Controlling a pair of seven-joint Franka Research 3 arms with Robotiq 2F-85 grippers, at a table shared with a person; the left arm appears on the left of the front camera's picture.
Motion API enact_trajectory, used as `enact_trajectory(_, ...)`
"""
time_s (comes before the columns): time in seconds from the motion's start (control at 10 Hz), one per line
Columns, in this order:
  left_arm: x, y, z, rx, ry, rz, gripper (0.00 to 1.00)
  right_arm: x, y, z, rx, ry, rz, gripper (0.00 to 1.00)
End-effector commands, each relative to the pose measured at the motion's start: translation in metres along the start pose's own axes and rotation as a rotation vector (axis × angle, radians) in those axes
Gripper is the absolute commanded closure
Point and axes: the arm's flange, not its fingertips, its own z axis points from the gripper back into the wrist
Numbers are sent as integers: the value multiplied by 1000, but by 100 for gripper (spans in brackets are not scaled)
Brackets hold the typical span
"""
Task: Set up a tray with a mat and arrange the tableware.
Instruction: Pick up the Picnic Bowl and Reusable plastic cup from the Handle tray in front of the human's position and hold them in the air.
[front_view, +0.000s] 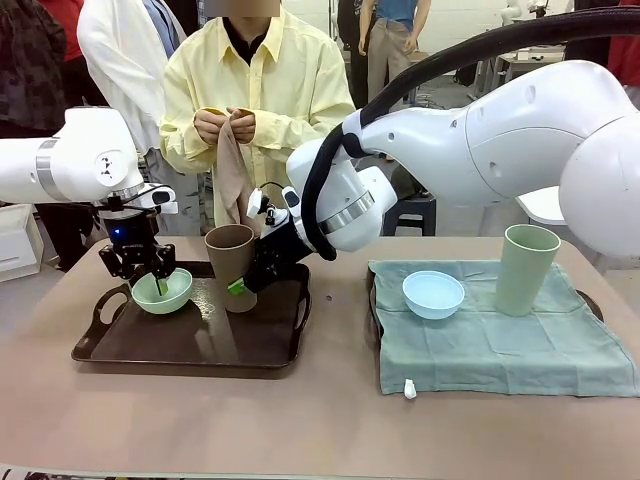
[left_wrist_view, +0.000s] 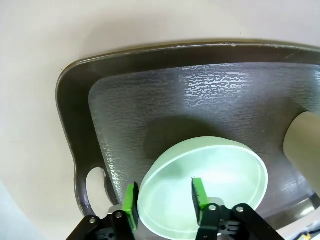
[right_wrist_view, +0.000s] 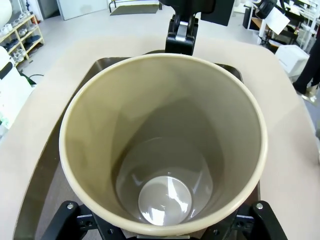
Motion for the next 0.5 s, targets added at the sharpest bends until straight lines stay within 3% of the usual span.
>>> enact_trajectory(0.0, 2, -1, 0, -19, -13, 23, 100, -2, -1, -1, 19, -10, 29, 100)
enact_trajectory(0.1, 2, -1, 0, -20, -14, 21, 89, -1, -1, -2, 20, -11, 28, 100)
enact_trajectory(0.2, 2, -1, 0, -21, -16, 20, 98, -2, -1, -2, 23, -12, 27, 77)
enact_trajectory(0.3, 2, -1, 0, -23, -17, 19, 100, -1, -1, -2, 24, -12, 26, 77)
enact_trajectory(0.4, 2, -1, 0, -25, -17, 20, 100, -1, -1, -2, 25, -14, 24, 100)
